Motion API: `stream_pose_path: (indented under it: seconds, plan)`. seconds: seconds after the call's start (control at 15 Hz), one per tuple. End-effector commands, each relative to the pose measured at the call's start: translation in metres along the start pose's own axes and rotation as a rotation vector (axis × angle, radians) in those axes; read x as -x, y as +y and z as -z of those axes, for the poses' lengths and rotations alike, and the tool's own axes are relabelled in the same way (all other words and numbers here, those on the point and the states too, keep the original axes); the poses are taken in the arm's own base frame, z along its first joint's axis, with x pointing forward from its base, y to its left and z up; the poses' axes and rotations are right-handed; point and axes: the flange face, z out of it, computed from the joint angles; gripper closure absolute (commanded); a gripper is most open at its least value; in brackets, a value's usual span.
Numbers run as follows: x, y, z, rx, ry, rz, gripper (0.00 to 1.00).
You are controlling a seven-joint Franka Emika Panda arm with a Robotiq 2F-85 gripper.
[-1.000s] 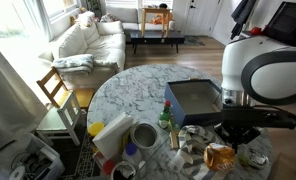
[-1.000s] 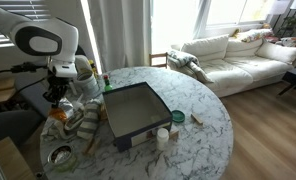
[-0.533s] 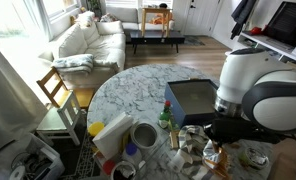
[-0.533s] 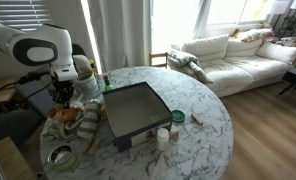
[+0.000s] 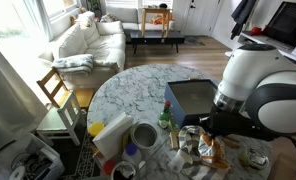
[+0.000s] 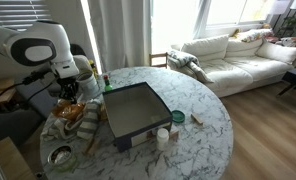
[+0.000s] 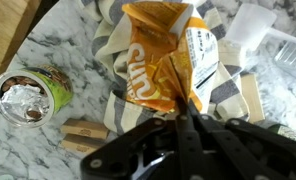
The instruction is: Wrap the Cheetos packet in the striped cloth then put them in the box
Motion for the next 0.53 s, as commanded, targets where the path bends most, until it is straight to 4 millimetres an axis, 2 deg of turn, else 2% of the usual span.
stream_pose_path:
  seconds: [0.0, 0.47]
  plan:
    - [0.0, 0.011, 0.008, -0.019, -0.033, -0.057, 1.0]
    - [-0.002, 0.019, 0.023, -0.07, -0.122, -0.161, 1.0]
